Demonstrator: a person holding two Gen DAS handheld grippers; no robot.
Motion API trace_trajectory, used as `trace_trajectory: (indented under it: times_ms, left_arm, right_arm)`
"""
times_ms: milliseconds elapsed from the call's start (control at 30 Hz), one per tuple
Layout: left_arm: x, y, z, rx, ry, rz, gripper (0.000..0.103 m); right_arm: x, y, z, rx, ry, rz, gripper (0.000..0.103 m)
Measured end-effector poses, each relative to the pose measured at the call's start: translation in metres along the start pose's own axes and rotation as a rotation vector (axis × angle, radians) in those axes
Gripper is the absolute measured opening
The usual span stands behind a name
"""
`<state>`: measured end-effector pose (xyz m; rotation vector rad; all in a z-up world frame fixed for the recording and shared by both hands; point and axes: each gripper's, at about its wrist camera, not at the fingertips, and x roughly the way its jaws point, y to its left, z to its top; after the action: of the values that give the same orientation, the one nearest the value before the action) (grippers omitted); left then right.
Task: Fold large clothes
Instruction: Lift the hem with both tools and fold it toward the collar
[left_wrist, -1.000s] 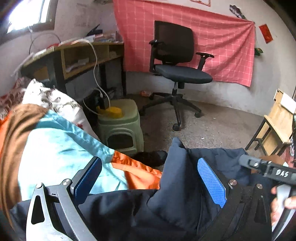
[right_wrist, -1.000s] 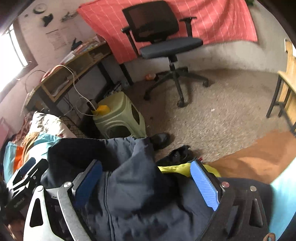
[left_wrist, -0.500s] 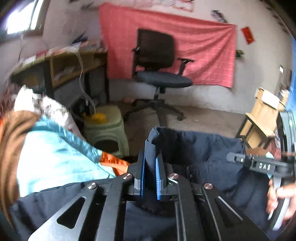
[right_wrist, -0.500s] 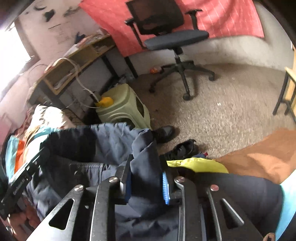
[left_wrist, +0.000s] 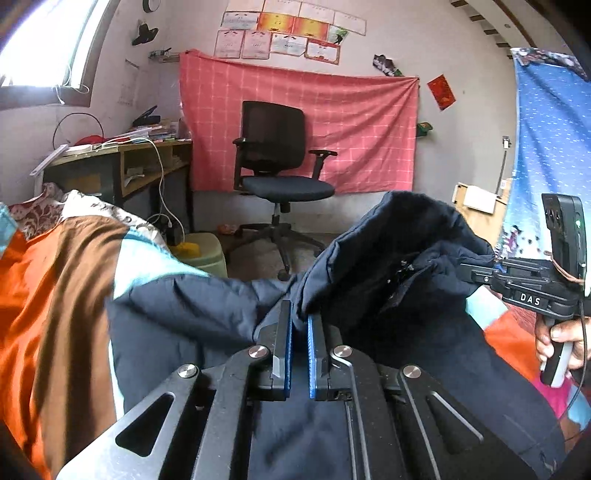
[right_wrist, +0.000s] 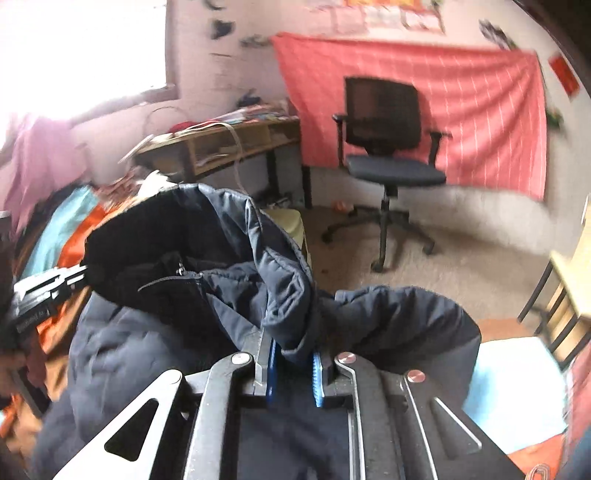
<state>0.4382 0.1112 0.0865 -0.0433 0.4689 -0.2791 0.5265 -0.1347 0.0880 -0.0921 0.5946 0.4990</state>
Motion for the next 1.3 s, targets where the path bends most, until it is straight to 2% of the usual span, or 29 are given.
trace_trajectory:
  times_ms: [133, 267, 367, 533, 833, 967, 1100, 1300]
  left_arm:
    - [-0.033, -0.011, -0.021, -0.023, -0.008, -0.024, 0.004]
    - [-0.053, -0.025, -0.048, -0.043, 0.012, -0.031, 0.004]
    - [-0.059, -0.034, -0.064, -0.011, 0.037, -0.031, 0.004]
    - [-0.038, -0.035, -0.073, -0.026, 0.083, -0.025, 0.004]
    - [0.016, -0.022, -0.097, -0.052, 0.155, 0.01, 0.004]
    - [0.016, -0.017, -0.096, -0.063, 0.155, 0.01, 0.004]
    - [0.007, -0.013, -0.092, -0.048, 0.147, -0.004, 0.005]
    - [-0.017, -0.009, -0.082, -0.045, 0.123, -0.034, 0.01]
  right_arm:
    - [-0.041, 0.028, -0.031, -0.118, -0.028, -0.025, 0.012]
    - [-0.071, 0.049, -0.071, -0.152, -0.027, -0.029, 0.011]
    - [-0.073, 0.053, -0.096, -0.146, -0.008, -0.039, 0.011]
    - [-0.058, 0.047, -0.124, -0.089, 0.032, -0.056, 0.011]
    - [-0.002, 0.034, -0.14, -0.064, 0.084, -0.107, 0.011]
    - [0.011, 0.03, -0.143, -0.052, 0.088, -0.12, 0.011]
    - [-0.005, 0.032, -0.142, -0.057, 0.052, -0.108, 0.013]
    - [-0.023, 0.043, -0.148, -0.151, 0.023, -0.121, 0.013]
